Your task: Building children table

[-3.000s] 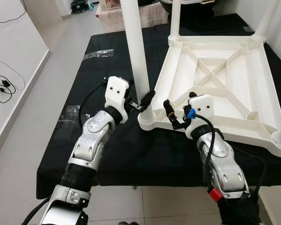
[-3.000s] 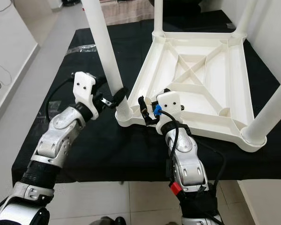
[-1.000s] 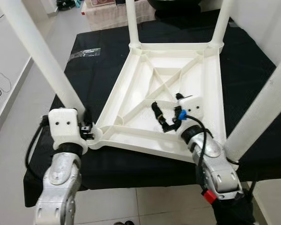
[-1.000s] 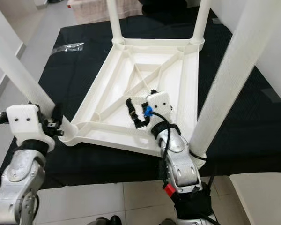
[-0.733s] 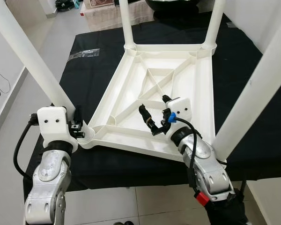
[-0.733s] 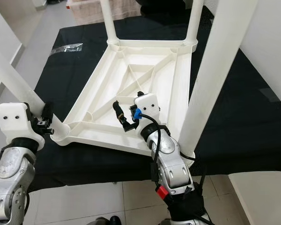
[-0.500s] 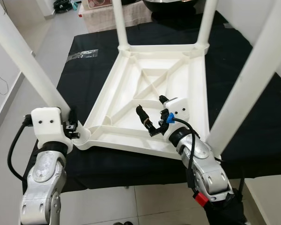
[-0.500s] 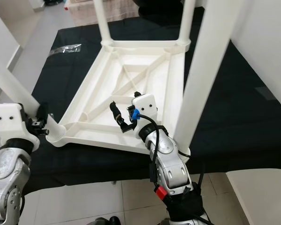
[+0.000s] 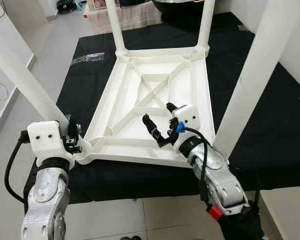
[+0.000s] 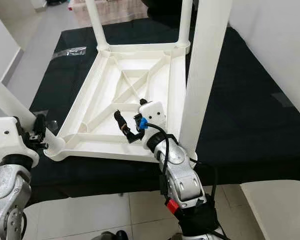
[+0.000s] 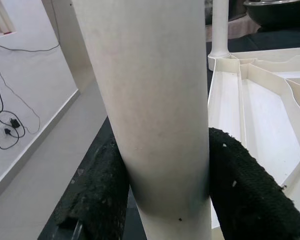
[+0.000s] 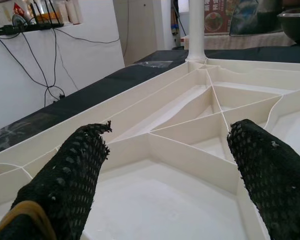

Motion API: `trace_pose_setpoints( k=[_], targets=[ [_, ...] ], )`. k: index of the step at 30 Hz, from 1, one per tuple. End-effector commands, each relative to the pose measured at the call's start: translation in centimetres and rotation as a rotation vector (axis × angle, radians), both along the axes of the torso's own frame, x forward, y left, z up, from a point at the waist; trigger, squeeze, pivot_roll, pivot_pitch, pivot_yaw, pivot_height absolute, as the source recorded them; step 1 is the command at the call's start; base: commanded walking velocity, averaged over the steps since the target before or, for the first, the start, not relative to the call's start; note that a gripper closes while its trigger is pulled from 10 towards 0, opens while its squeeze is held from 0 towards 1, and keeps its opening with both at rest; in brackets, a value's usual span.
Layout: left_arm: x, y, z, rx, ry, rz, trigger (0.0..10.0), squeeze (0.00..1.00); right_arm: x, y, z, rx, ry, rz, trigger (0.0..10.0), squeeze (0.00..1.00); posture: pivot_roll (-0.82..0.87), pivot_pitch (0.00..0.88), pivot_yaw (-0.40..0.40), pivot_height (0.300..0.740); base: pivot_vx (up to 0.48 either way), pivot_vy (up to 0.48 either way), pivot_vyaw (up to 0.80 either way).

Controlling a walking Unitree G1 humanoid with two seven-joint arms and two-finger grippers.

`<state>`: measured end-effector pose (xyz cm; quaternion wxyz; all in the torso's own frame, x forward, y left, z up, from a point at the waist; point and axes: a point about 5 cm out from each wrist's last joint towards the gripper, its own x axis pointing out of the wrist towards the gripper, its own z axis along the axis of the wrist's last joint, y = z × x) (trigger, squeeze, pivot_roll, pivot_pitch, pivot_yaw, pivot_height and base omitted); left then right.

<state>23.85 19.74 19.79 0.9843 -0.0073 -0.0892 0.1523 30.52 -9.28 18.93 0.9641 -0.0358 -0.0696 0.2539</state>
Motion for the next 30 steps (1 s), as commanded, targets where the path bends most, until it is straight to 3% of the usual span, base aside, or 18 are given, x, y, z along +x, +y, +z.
trace_pose_setpoints(
  k=[1, 9, 10, 11, 13, 14, 20, 24, 27, 28, 30],
  targets=[
    [-0.7, 1.0, -1.3, 0.017, 0.088, 0.098, 0.0, 0.0, -0.3, -0.3, 0.5, 0.026, -0.03, 0.019, 10.0, 0.0, -0.01, 0.195, 0.116, 0.74, 0.0, 0.0, 0.0],
    [-0.5, -0.5, -1.6, -0.041, 0.103, 0.047, 0.0, 0.0, -0.5, 0.3, 0.7, 0.029, -0.038, 0.065, 10.0, 0.0, -0.02, 0.197, 0.115, 0.74, 0.0, 0.0, 0.0],
    [-0.3, -0.6, -1.6, -0.045, 0.106, 0.04, 2.5, 0.0, -0.5, 0.4, 0.7, 0.027, -0.039, 0.067, 10.0, 0.0, -0.02, 0.197, 0.114, 0.74, 0.0, 0.0, 0.0],
    [0.0, -0.7, -1.6, -0.054, 0.105, 0.03, 8.9, 0.0, -0.5, 0.4, 0.7, 0.026, -0.039, 0.069, 10.0, 0.0, -0.02, 0.196, 0.112, 0.74, 0.0, 0.0, 0.0],
    [0.2, -0.7, -1.6, -0.061, 0.103, 0.024, 8.9, 0.0, -0.5, 0.4, 0.8, 0.025, -0.039, 0.07, 10.0, 0.0, -0.02, 0.196, 0.112, 0.74, 0.0, 0.0, 0.0],
    [0.4, -0.7, -1.5, -0.067, 0.098, 0.017, 10.0, 1.0, -0.5, 0.4, 0.8, 0.028, -0.037, 0.069, 10.0, 0.0, -0.02, 0.197, 0.112, 0.74, 0.0, 0.0, 0.0],
    [1.4, -1.5, -1.1, -0.113, 0.078, -0.05, 10.0, 1.0, -0.5, 0.3, 0.7, 0.047, -0.027, 0.071, 10.0, 0.0, -0.03, 0.192, 0.111, 0.74, 0.0, 0.0, 0.0],
    [2.3, -4.4, 0.6, -0.121, -0.011, -0.289, 10.0, 1.0, -0.4, -0.2, 0.6, 0.042, -0.017, 0.038, 10.0, 0.0, -0.04, 0.191, 0.113, 0.74, 0.0, 0.0, 0.0],
    [2.3, -4.9, 0.9, -0.117, -0.024, -0.338, 10.0, 1.0, -0.4, -0.3, 0.6, 0.034, -0.016, 0.025, 10.0, 0.0, -0.04, 0.191, 0.113, 0.74, 0.0, 0.0, 0.0],
    [2.2, -5.6, 1.0, -0.125, -0.031, -0.405, 10.0, 1.0, -0.3, -0.5, 0.6, 0.024, -0.015, 0.008, 10.0, 0.0, -0.04, 0.191, 0.113, 0.74, 0.0, 0.0, 0.0],
    [2.2, -5.6, 1.0, -0.125, -0.031, -0.405, 10.0, 1.0, -0.3, -0.5, 0.6, 0.024, -0.015, 0.008, 10.0, 0.0, -0.04, 0.191, 0.113, 0.74, 0.0, 0.0, 0.0]
  ],
)
